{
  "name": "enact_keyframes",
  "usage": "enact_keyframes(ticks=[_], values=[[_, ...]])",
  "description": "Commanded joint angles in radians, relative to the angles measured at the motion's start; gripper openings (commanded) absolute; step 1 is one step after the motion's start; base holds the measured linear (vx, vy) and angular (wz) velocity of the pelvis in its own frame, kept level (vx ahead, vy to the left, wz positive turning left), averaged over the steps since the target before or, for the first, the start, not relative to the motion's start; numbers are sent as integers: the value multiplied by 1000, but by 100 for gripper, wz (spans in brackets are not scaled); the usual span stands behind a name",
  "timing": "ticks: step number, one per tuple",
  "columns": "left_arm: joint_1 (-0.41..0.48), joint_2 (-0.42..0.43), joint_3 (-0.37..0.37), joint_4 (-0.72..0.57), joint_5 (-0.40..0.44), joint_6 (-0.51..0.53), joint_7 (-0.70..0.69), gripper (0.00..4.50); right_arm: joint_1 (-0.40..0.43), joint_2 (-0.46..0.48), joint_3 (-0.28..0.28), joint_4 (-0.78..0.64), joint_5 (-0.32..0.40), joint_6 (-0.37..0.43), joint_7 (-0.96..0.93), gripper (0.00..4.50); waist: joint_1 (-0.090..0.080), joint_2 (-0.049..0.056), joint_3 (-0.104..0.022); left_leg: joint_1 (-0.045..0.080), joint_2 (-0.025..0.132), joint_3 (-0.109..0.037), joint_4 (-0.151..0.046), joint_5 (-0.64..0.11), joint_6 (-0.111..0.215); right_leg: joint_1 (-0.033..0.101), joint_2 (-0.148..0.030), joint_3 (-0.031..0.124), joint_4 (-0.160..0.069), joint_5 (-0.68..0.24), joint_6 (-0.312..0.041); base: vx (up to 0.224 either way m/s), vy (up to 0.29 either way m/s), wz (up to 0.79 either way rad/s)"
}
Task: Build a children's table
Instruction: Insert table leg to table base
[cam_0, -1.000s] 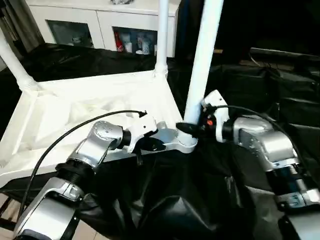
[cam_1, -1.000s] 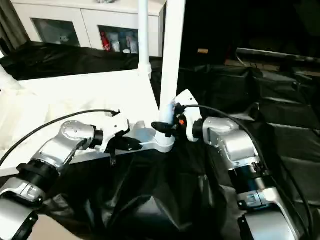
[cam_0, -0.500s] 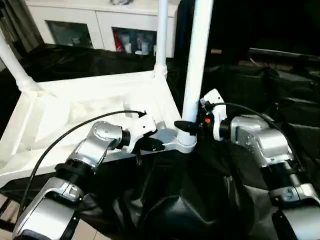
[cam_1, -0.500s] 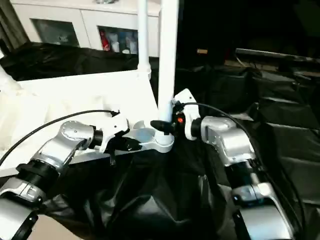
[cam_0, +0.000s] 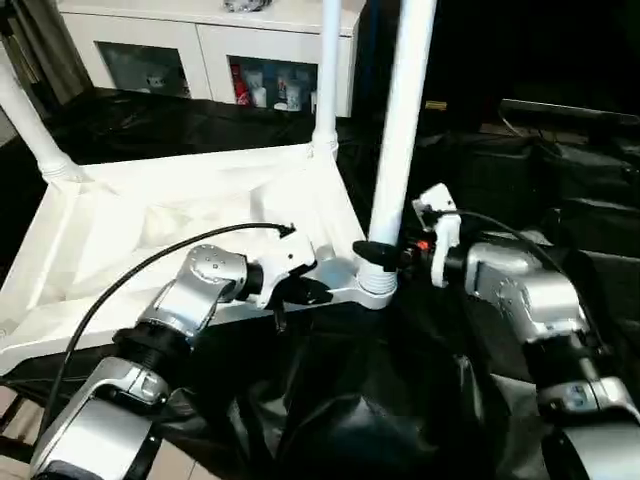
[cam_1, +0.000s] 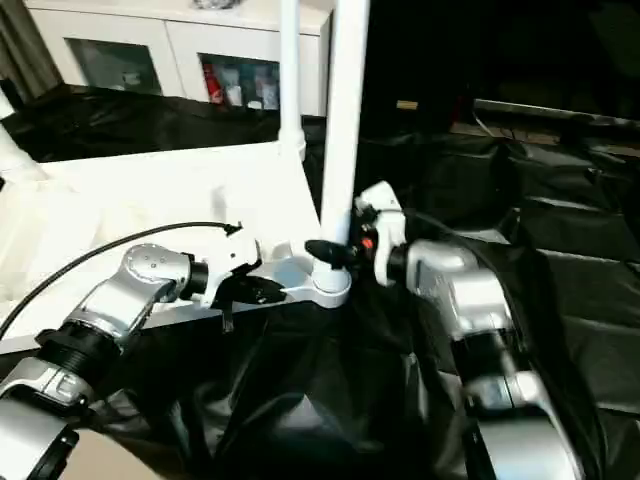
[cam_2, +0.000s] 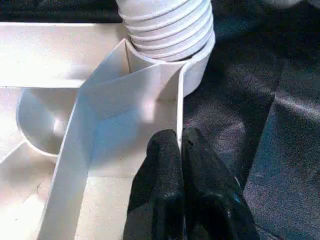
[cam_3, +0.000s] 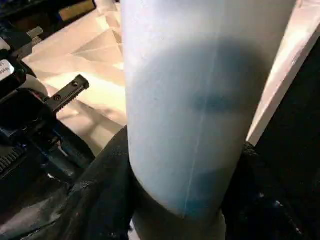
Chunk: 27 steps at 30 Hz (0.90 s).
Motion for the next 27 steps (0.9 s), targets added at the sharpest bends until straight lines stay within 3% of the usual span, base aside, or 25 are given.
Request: enact_keyframes(ticks=[1,4,7,8,11,14,18,27], values=[[6,6,21,0,-3,-8,8,0,61,-3,2,41,-22,13,-32,189,8,10,-83,2,38,-9,-61,-85,53,74,-79,60,-71,-110,-225,0,0,0],[2,5,26,7,-4,-8,12,0,103,16,-32,29,-5,-26,-61,189,6,7,-79,2,36,-10,-65,-114,43,74,-76,57,-78,-160,-212,0,0,0],[-3,3,27,16,-2,-10,14,0,137,37,-62,26,7,-70,-82,189,6,11,-75,7,36,-10,-69,-152,33,73,-78,56,-89,-228,-192,0,0,0],[-6,3,27,21,-1,-11,14,0,154,49,-76,23,15,-86,-91,189,7,20,-74,10,36,-13,-72,-165,26,74,-78,55,-91,-253,-185,0,0,0],[-12,2,28,29,1,-11,16,0,193,69,-94,10,32,-110,-99,189,5,16,-74,14,37,-13,-76,-181,25,74,-78,55,-97,-264,-176,0,0,0],[-16,0,27,35,5,-12,22,0,235,69,-68,-46,17,-138,-98,189,5,16,-75,11,37,-14,-77,-160,34,76,-76,55,-93,-226,-182,0,0,0],[-18,-1,30,39,6,-13,31,0,256,60,-29,-107,-17,-167,-109,189,5,14,-72,11,36,-14,-79,-165,32,75,-77,55,-98,-276,-162,0,0,0],[-14,-5,29,43,10,-20,36,0,259,57,41,-156,-67,-182,-118,189,3,13,-71,11,37,-14,-81,-171,33,72,-78,56,-101,-290,-153,0,0,0]])
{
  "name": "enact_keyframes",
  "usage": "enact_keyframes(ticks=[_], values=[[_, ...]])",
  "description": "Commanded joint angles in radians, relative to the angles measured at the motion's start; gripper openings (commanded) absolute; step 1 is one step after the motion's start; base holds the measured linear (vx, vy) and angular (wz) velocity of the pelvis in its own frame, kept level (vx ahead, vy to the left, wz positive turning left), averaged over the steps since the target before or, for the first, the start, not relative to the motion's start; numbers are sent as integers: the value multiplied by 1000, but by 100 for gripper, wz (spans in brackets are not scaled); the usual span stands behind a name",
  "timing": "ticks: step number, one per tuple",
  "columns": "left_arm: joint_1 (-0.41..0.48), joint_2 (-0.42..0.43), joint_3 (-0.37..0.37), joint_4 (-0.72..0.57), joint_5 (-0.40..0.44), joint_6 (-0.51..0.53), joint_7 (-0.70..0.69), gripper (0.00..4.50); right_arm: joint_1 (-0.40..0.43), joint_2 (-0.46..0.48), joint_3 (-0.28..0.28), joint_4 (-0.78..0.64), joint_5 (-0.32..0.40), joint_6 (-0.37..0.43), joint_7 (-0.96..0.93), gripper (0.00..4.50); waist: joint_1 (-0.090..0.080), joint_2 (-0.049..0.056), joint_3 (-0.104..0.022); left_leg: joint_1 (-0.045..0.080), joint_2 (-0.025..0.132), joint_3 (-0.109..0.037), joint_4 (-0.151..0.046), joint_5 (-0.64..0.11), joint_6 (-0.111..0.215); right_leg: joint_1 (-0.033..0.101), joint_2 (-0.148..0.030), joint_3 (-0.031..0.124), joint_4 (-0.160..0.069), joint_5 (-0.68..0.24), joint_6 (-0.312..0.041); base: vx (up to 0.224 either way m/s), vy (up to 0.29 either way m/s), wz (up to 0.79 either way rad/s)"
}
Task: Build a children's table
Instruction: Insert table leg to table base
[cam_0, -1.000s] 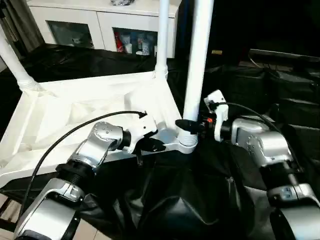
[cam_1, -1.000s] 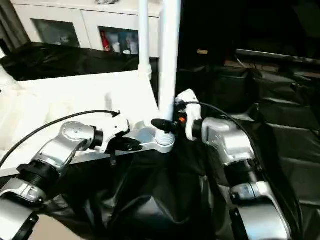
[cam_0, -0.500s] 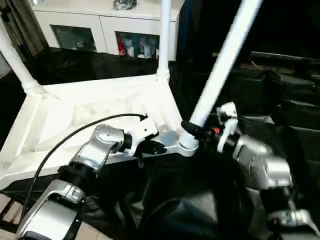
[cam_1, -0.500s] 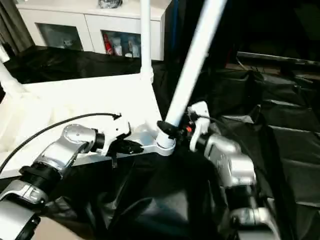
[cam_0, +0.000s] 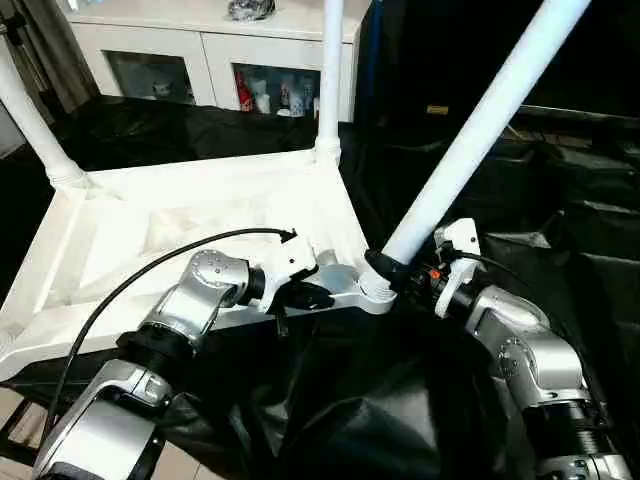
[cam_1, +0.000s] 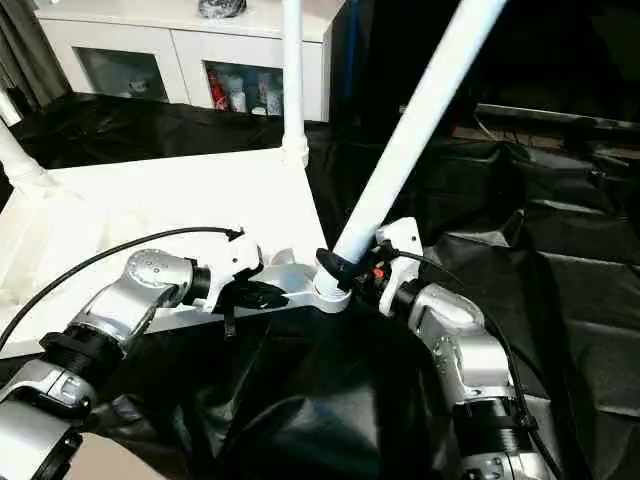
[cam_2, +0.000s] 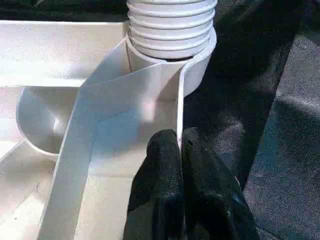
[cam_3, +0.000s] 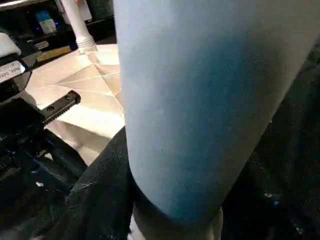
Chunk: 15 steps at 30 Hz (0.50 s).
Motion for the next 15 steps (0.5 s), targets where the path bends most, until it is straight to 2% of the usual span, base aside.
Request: enact_keyframes(ticks=[1,2,7,12,15], values=[[-17,8,28,8,11,-1,34,0,18,-18,84,27,-69,31,3,189,1,0,-66,-3,38,-14,-72,-169,34,58,-77,57,-90,-290,-155,0,0,0],[-16,8,25,6,13,-2,33,0,10,-28,108,30,-85,37,13,189,1,-2,-66,-3,37,-14,-72,-167,35,58,-77,57,-90,-287,-154,0,0,0],[-8,9,20,-5,15,-2,28,0,-6,-45,161,39,-112,59,55,189,-5,-5,-60,-4,36,-14,-74,-188,37,57,-78,58,-95,-340,-141,0,0,0],[2,11,16,-24,14,3,24,0,-18,-60,198,72,-131,54,98,189,-9,-7,-55,-4,38,-14,-76,-197,42,52,-77,60,-95,-345,-145,0,0,0],[5,10,16,-32,12,8,23,0,-24,-60,198,97,-122,46,110,189,-10,-8,-54,-2,39,-14,-77,-200,45,51,-78,60,-97,-345,-146,0,0,0]])
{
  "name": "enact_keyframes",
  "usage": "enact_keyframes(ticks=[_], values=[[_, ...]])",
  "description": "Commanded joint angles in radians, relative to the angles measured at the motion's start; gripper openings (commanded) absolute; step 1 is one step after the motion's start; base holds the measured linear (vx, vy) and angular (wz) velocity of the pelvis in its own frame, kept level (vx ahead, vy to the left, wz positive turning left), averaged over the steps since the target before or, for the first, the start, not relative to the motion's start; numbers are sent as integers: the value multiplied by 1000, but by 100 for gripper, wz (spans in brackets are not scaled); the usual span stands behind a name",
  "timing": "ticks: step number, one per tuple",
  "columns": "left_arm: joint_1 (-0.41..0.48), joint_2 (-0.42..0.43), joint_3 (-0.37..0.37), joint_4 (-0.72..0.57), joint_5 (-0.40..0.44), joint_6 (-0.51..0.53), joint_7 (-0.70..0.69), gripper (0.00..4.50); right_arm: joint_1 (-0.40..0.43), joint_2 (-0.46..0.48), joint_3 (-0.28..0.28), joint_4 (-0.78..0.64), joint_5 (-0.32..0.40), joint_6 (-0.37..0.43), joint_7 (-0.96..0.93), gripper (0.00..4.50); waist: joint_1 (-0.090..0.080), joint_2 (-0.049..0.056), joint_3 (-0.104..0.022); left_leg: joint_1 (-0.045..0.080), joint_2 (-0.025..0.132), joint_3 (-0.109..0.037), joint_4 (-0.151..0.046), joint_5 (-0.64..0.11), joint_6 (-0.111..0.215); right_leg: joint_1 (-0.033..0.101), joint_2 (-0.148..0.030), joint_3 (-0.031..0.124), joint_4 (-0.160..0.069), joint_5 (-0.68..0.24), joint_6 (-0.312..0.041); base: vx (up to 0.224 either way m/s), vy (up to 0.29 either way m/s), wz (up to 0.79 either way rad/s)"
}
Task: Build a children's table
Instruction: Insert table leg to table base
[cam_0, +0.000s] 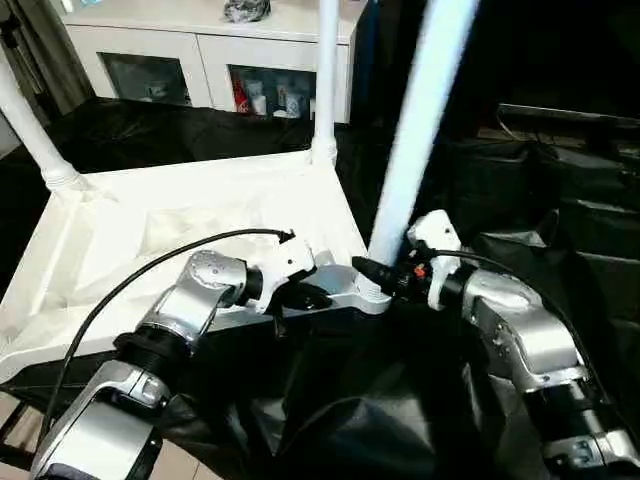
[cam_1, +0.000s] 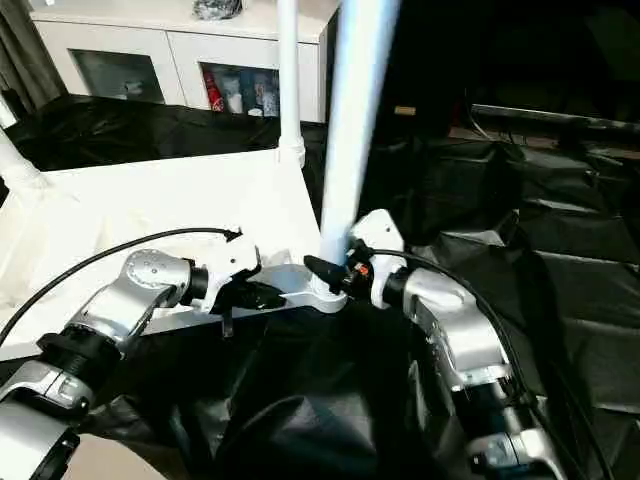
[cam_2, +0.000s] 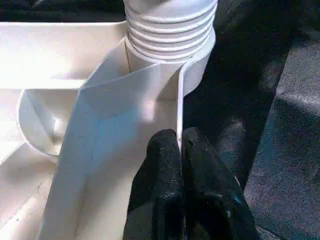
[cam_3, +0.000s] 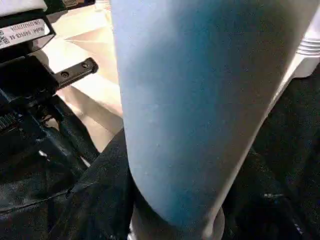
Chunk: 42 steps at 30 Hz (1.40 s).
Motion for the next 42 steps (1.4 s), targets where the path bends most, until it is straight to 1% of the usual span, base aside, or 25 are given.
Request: enact_keyframes(ticks=[1,5,7,9,10,11,13,14,17,19,20,21,24,26,28,30,32,34,35,36,38,39,40,41,42], values=[[-1,0,17,-27,5,9,22,0,48,6,80,87,-12,44,54,189,-1,-6,-47,-4,40,-14,-78,-204,46,49,-77,60,-97,-338,-153,0,0,0],[2,2,17,-40,1,10,13,0,44,4,77,106,-6,31,77,189,-3,-6,-45,-2,40,-14,-79,-222,47,48,-78,61,-100,-360,-150,0,0,0],[8,8,13,-58,-3,6,-4,0,32,5,72,138,1,7,112,189,-7,-5,-35,-3,39,-15,-83,-246,50,44,-78,60,-104,-390,-146,0,0,0],[10,11,12,-68,-4,5,-10,0,28,4,71,146,3,-1,125,189,-8,-5,-33,-3,42,-16,-85,-245,51,44,-78,61,-104,-381,-148,0,0,0],[26,21,5,-113,-9,15,-28,0,24,2,69,161,6,-24,152,189,-8,-14,-18,-7,42,-17,-90,-249,56,38,-77,63,-104,-379,-148,0,0,0],[26,22,5,-114,-10,15,-29,0,24,2,69,162,7,-24,153,189,-10,-12,-22,-6,44,-17,-91,-246,58,41,-78,64,-102,-369,-152,0,0,0],[36,29,0,-143,-14,21,-43,0,23,-1,71,168,10,-35,173,189,-11,-10,-21,-5,46,-17,-91,-236,60,41,-78,64,-101,-344,-162,0,0,0],[49,42,-6,-186,-23,30,-68,0,20,-10,84,177,7,-54,210,189,-12,-16,-16,-6,48,-17,-94,-228,63,42,-78,64,-97,-310,-173,0,0,0],[61,62,-14,-239,-31,48,-98,0,8,-26,102,191,1,-78,263,189,-19,-18,-12,-7,47,-13,-94,-183,86,43,-77,65,-93,-233,-203,0,0,0],[62,69,-15,-251,-32,52,-105,0,1,-29,106,198,0,-85,279,189,-20,-18,-11,-7,47,-13,-94,-170,89,45,-77,65,-92,-213,-213,0,0,0],[63,73,-15,-258,-32,55,-108,0,-5,-32,109,202,-2,-90,289,189,-21,-23,-6,-7,49,-13,-96,-160,96,44,-78,65,-90,-197,-227,0,0,0],[64,76,-15,-265,-31,58,-108,0,-10,-33,111,207,-4,-96,298,189,-21,-23,-6,-7,49,-13,-96,-160,96,44,-78,65,-90,-197,-227,0,0,0],[66,86,-11,-288,-28,69,-103,0,-28,-35,114,225,-8,-113,321,189,-23,-27,5,-6,48,-12,-100,-201,86,42,-81,66,-100,-289,-216,0,0,0],[68,84,0,-296,-22,87,-74,0,-31,-31,111,231,-12,-121,321,189,-23,-24,8,-3,50,-14,-103,-213,76,41,-82,68,-104,-329,-206,0,0,0],[66,68,23,-307,-19,135,-15,0,-33,-12,89,243,-20,-115,265,189,-25,-25,10,-3,52,-14,-105,-221,69,39,-82,68,-105,-335,-207,0,0,0],[63,60,33,-313,-21,161,7,0,-33,-1,75,251,-26,-117,223,189,-25,-26,13,0,51,-14,-107,-240,61,34,-82,69,-111,-379,-198,0,0,0],[51,39,50,-323,-14,223,63,0,-39,30,35,287,-31,-115,122,189,-26,-27,14,1,51,-16,-109,-263,47,32,-84,69,-114,-427,-189,0,0,0],[38,20,56,-329,-3,267,106,0,-44,57,7,312,-29,-109,54,189,-30,-27,19,2,50,-21,-112,-303,31,29,-86,67,-123,-510,-160,0,0,0],[35,17,57,-330,-1,274,114,0,-44,61,3,315,-29,-107,45,189,-32,-31,17,2,49,-21,-111,-307,29,29,-86,67,-124,-524,-153,0,0,0],[20,-4,58,-327,9,302,146,0,-48,82,-6,329,-35,-101,-6,189,-31,-29,18,3,49,-23,-112,-312,27,28,-87,67,-128,-542,-142,0,0,0],[-7,-44,62,-323,25,360,208,0,-62,122,-18,360,-53,-98,-100,189,-32,-25,17,5,51,-24,-114,-310,18,25,-88,67,-128,-528,-142,0,0,0],[-18,-60,64,-319,31,382,232,0,-70,137,-22,374,-61,-100,-139,189,-35,-28,17,-1,51,-26,-116,-299,14,29,-87,65,-124,-500,-148,0,0,0],[-41,-102,67,-300,43,420,288,0,-99,175,-39,413,-62,-99,-223,189,-35,-23,12,-3,51,-27,-116,-285,13,34,-87,64,-120,-469,-153,0,0,0],[-41,-102,67,-300,44,421,289,0,-100,176,-39,414,-62,-99,-224,189,-38,-24,14,-3,49,-24,-115,-284,10,31,-86,64,-122,-448,-162,0,0,0],[-62,-146,67,-280,52,463,340,0,-131,214,-51,454,-67,-102,-303,189,-38,-24,10,1,50,-23,-114,-278,6,32,-86,65,-120,-432,-167,0,0,0]])
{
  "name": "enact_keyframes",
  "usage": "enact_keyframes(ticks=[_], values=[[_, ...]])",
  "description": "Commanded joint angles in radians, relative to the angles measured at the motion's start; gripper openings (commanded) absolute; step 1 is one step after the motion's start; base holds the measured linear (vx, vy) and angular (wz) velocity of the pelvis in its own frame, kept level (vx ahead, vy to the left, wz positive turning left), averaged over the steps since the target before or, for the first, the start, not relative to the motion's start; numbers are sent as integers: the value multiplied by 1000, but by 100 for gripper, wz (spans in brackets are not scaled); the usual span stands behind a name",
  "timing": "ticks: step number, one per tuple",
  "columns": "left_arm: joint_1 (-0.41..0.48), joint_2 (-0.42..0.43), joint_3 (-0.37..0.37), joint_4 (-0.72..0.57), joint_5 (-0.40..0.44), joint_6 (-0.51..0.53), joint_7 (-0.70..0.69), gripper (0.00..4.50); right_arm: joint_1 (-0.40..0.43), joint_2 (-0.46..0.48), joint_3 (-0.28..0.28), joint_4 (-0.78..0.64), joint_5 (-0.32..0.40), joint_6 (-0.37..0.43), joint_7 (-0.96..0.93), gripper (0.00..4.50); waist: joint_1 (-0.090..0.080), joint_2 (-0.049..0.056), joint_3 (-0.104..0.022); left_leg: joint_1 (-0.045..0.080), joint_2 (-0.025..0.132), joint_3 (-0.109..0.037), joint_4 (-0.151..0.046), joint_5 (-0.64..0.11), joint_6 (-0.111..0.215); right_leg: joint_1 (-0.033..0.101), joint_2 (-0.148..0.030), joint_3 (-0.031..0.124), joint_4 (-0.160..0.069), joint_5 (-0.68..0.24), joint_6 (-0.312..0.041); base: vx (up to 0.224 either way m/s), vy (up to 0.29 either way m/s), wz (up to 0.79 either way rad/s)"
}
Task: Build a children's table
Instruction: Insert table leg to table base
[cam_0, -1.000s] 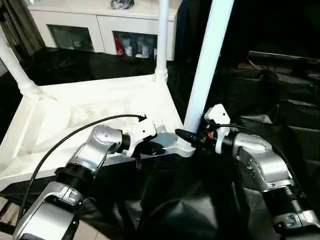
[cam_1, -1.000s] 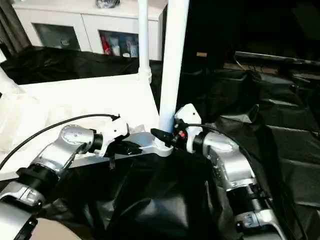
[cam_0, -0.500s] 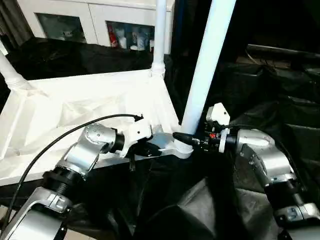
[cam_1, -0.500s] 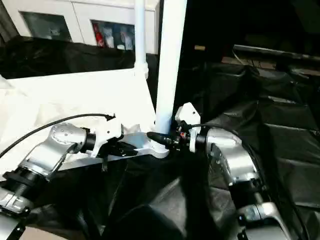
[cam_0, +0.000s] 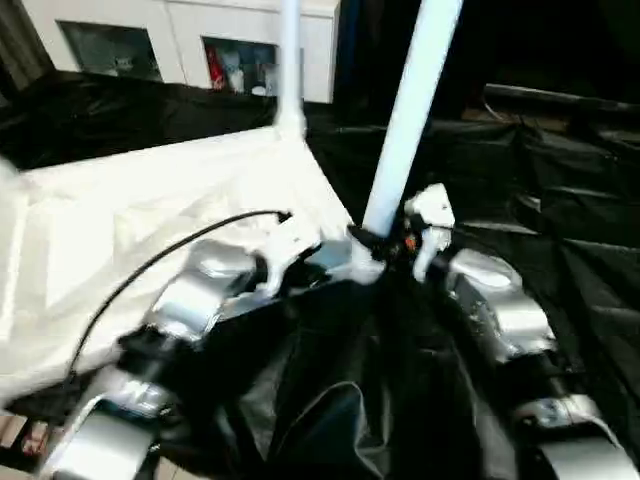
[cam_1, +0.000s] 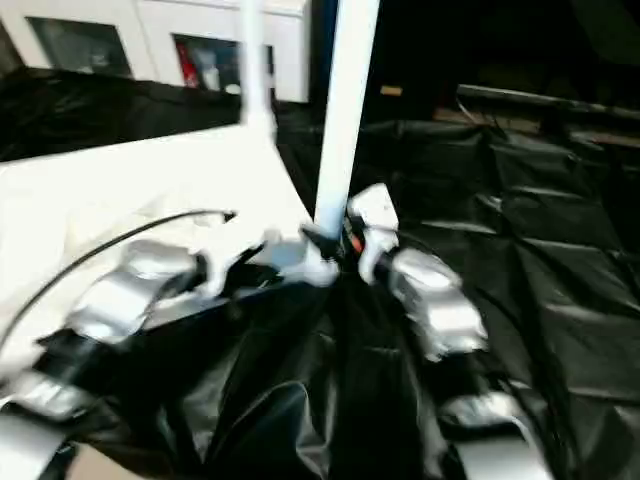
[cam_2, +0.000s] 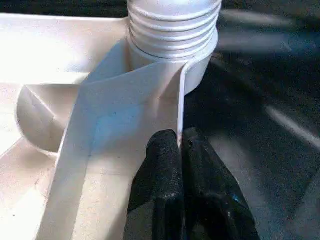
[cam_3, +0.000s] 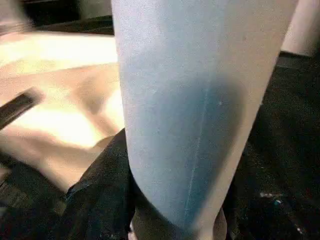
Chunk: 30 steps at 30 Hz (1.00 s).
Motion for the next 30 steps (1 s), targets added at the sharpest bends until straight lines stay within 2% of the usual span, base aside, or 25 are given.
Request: enact_keyframes(ticks=[1,2,4,8,9,12,16,22,25,26,27,30], values=[[-56,-57,13,-15,-1,35,74,0,45,54,44,167,-39,74,-85,189,0,12,-39,-1,49,-25,-85,-274,12,36,-87,66,-89,-411,-174,0,0,0],[-72,-92,11,6,8,60,117,0,20,85,34,197,-39,73,-140,189,2,13,-40,-4,49,-25,-85,-260,19,41,-87,65,-88,-381,-181,0,0,0],[-95,-141,4,55,30,77,191,0,-19,131,17,240,-42,82,-222,189,1,13,-44,-1,48,-20,-80,-236,26,39,-86,67,-85,-326,-204,0,0,0],[-107,-166,4,90,42,81,235,0,-40,164,0,263,-42,103,-269,189,3,12,-57,-3,45,-14,-72,-155,58,50,-84,67,-72,-195,-233,0,0,0],[-107,-167,5,91,40,85,234,0,-43,168,2,268,-46,110,-269,189,4,11,-57,-5,44,-13,-71,-132,77,52,-84,66,-70,-162,-244,0,0,0],[-107,-164,6,89,39,91,222,0,-53,174,2,285,-53,114,-266,189,3,12,-58,-7,46,-14,-73,-141,81,54,-85,64,-71,-188,-244,0,0,0],[-112,-164,5,98,44,96,229,0,-78,182,-5,321,-67,96,-281,189,-2,13,-58,-5,48,-16,-76,-185,61,52,-84,64,-76,-249,-232,0,0,0],[-115,-169,10,106,45,90,236,0,-89,183,-1,332,-84,92,-294,189,-5,13,-58,-4,47,-16,-76,-204,53,49,-83,65,-79,-264,-225,0,0,0],[-109,-163,12,101,45,71,229,0,-93,186,-23,331,-68,75,-282,189,-6,12,-58,-4,47,-16,-76,-203,56,50,-84,65,-79,-265,-225,0,0,0],[-109,-163,11,100,45,70,229,0,-93,186,-24,330,-67,74,-282,224,-5,13,-58,-4,48,-16,-76,-205,56,49,-84,65,-79,-269,-224,0,0,0],[-108,-162,11,100,45,68,227,0,-94,186,-26,329,-67,72,-282,245,-5,17,-57,-3,47,-16,-76,-206,55,48,-85,65,-79,-269,-224,0,0,0],[-98,-154,5,88,40,41,205,0,-97,186,-41,311,-59,58,-265,267,-5,15,-61,-3,48,-15,-74,-196,57,48,-84,66,-78,-241,-233,0,0,0]])
